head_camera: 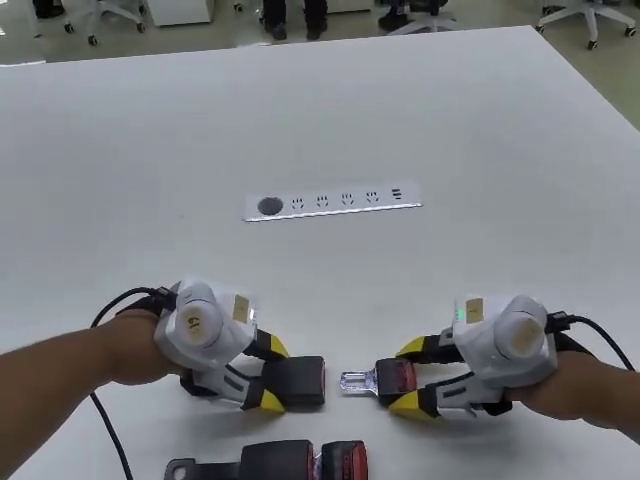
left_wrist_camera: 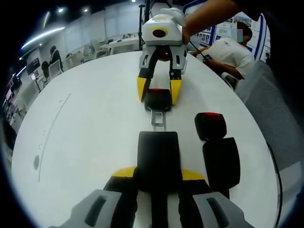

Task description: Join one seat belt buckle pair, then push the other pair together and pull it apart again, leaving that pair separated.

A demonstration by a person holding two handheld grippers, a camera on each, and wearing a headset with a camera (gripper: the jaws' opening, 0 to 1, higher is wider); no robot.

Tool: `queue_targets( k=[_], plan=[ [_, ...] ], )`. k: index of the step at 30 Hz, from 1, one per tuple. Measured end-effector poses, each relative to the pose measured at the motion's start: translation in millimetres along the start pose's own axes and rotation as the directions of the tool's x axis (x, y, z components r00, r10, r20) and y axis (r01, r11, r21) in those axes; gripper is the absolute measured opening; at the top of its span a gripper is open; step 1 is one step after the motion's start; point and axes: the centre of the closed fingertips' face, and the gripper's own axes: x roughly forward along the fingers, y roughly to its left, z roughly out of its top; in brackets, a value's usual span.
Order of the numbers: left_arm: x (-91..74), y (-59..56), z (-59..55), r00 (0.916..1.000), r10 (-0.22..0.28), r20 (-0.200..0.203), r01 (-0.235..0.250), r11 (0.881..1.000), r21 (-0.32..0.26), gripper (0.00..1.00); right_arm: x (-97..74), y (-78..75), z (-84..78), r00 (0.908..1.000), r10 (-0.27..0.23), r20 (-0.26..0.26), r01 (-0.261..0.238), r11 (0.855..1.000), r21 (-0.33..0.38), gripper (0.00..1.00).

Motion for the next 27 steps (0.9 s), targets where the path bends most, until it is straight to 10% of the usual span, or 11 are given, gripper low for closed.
queue_targets(
  k=[27],
  plan=[
    [-0.5,-0.1,-0.6,0.9995,0.008,-0.030,-0.008,1.000,-0.005,0.33,26.6,7.8,19.3,0.9997,0.011,0.022,-0.012,1.000,0.006,0.34]
  ],
)
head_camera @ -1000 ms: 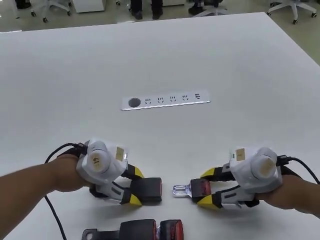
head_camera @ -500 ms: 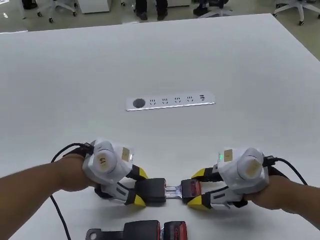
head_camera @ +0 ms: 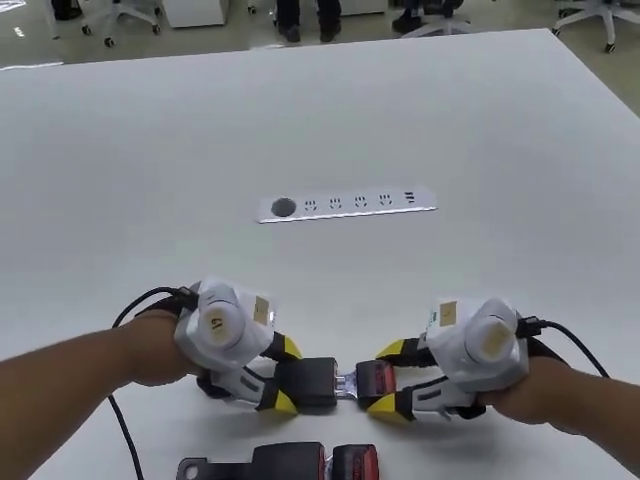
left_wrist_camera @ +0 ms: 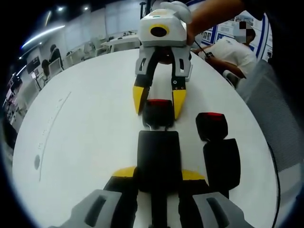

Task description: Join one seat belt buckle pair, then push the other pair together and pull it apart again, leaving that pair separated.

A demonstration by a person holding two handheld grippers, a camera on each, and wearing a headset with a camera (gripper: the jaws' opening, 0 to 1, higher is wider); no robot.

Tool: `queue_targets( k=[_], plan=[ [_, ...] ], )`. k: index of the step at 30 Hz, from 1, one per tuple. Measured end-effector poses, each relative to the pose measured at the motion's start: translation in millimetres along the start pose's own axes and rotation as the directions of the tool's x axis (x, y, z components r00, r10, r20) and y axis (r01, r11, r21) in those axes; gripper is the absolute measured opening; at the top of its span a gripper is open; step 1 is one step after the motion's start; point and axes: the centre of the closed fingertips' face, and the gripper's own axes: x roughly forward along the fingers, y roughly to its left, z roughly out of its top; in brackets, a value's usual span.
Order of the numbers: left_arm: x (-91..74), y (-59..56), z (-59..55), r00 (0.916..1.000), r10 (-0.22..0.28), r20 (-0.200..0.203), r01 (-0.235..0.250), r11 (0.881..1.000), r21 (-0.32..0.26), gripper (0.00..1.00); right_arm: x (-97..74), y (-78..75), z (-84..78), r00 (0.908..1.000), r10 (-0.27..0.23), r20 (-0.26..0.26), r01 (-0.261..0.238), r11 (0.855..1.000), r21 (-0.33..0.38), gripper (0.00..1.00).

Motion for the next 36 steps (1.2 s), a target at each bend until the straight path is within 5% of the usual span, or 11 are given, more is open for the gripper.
queue_targets(
  k=[17,36],
  plan=[
    [2.2,1.4,-0.7,1.0000,-0.007,-0.006,0.007,1.000,0.000,0.33,11.5,2.6,9.7,0.9998,-0.014,-0.013,0.014,1.000,0.018,0.33],
    [4.1,0.6,-0.9,0.9998,-0.006,-0.021,0.006,1.000,0.016,0.33,14.0,5.3,9.7,0.9962,-0.025,-0.084,0.020,0.998,-0.052,0.34]
  ],
)
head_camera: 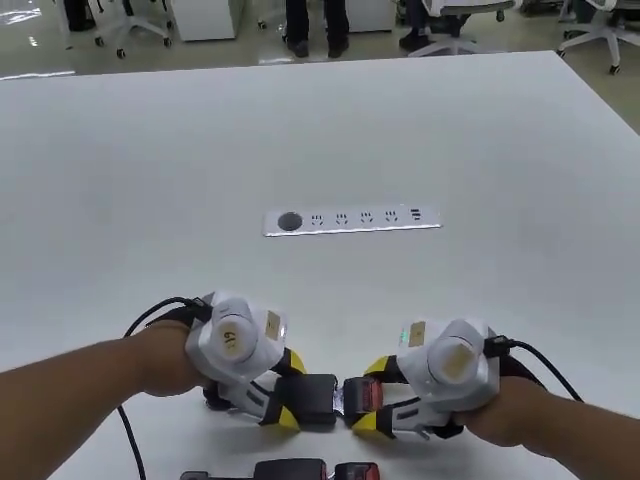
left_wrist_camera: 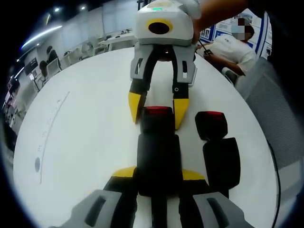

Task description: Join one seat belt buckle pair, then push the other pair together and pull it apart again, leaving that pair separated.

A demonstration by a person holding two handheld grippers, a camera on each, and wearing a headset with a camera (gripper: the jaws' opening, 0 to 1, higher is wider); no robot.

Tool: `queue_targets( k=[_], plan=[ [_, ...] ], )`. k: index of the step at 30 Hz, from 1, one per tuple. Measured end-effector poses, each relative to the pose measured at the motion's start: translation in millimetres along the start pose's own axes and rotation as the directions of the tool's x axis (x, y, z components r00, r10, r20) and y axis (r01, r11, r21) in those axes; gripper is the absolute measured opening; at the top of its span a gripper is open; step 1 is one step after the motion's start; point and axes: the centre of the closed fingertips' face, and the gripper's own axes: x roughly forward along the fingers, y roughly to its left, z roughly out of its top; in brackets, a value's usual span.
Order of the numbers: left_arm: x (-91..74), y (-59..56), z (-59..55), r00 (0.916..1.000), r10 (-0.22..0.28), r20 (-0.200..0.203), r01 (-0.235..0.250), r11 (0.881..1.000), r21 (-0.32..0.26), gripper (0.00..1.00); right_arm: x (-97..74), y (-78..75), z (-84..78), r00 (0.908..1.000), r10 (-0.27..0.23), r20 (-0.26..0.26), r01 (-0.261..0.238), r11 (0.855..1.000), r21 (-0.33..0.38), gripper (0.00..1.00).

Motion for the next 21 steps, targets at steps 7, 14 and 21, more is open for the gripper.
queue_targets(
  k=[7,14,21],
  plan=[
    [-0.3,-1.2,1.4,1.0000,0.003,-0.005,-0.003,1.000,-0.002,0.34,0.5,0.2,0.4,0.9997,-0.006,-0.023,0.006,1.000,-0.022,0.34],
    [-0.4,-1.0,1.8,1.0000,0.009,-0.002,-0.009,1.000,-0.012,0.34,-0.2,0.2,0.1,0.9991,-0.015,-0.040,0.014,1.000,-0.026,0.34],
    [-0.4,-1.4,2.3,0.9999,0.016,0.005,-0.016,1.000,-0.024,0.34,0.1,-0.7,-0.4,0.9989,-0.018,-0.042,0.017,1.000,-0.026,0.34]
  ],
)
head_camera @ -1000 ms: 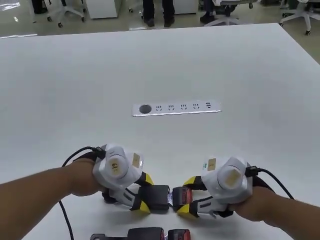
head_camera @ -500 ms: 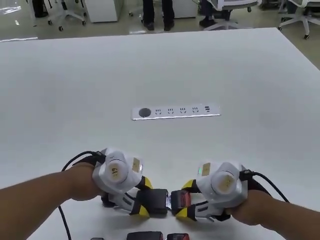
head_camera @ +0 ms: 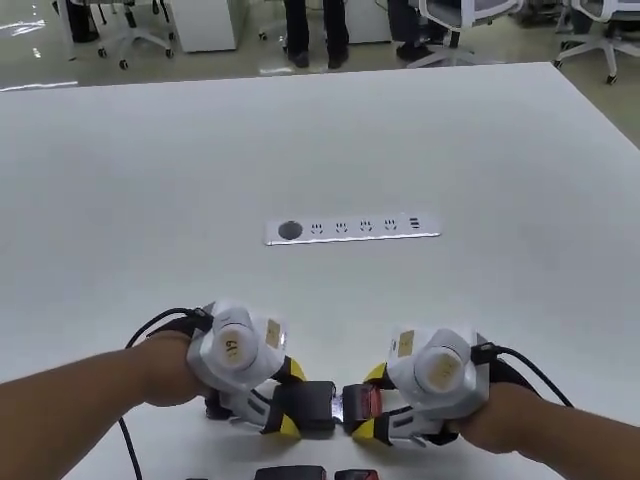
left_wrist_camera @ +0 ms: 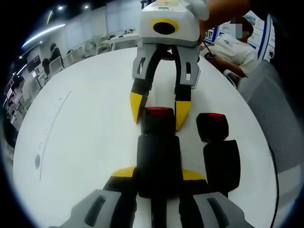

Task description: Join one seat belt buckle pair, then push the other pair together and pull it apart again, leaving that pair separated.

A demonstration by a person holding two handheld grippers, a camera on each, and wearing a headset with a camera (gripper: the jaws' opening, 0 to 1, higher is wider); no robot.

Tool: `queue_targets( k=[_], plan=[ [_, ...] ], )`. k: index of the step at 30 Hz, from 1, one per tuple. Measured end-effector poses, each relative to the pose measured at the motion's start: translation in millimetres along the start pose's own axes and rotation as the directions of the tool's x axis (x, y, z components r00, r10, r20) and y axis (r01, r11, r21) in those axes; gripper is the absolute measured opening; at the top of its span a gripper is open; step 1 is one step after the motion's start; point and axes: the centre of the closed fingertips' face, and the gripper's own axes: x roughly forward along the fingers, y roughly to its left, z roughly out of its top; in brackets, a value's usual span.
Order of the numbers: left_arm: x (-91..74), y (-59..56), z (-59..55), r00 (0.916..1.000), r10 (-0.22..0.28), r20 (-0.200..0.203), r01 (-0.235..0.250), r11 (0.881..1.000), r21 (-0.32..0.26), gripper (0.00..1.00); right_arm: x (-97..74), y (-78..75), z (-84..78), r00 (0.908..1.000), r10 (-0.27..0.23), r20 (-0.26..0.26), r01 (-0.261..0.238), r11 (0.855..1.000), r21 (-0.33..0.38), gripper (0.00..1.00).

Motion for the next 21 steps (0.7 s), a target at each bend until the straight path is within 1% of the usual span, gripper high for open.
queue_targets(
  k=[4,7,10,15,17,21],
  plan=[
    [-0.2,-0.5,0.1,1.0000,0.001,0.000,-0.001,1.000,0.000,0.34,0.0,0.3,-0.3,1.0000,-0.003,-0.004,0.003,1.000,0.002,0.34],
    [-0.7,-0.4,-1.2,0.9999,0.007,0.014,-0.007,1.000,-0.010,0.34,-0.4,0.6,-1.4,1.0000,-0.005,-0.006,0.005,1.000,0.005,0.34],
    [-1.0,-0.6,-1.2,0.9998,0.011,0.015,-0.011,1.000,-0.013,0.34,0.2,0.1,-3.0,0.9999,-0.008,-0.013,0.008,1.000,0.002,0.34],
    [-1.2,-1.0,-1.3,0.9998,0.008,0.019,-0.008,1.000,-0.012,0.34,-4.7,-0.1,-8.3,0.9997,-0.005,-0.022,0.005,1.000,0.009,0.34],
    [-1.6,-1.6,-1.0,0.9997,0.007,0.022,-0.006,1.000,-0.011,0.34,-6.6,-5.2,-12.4,0.9996,-0.005,-0.027,0.005,1.000,0.006,0.34],
    [-1.9,-2.0,-0.6,0.9997,0.002,0.023,-0.002,1.000,-0.007,0.34,-6.9,-2.7,-11.1,0.9999,-0.006,-0.015,0.007,1.000,0.018,0.34]
  ],
)
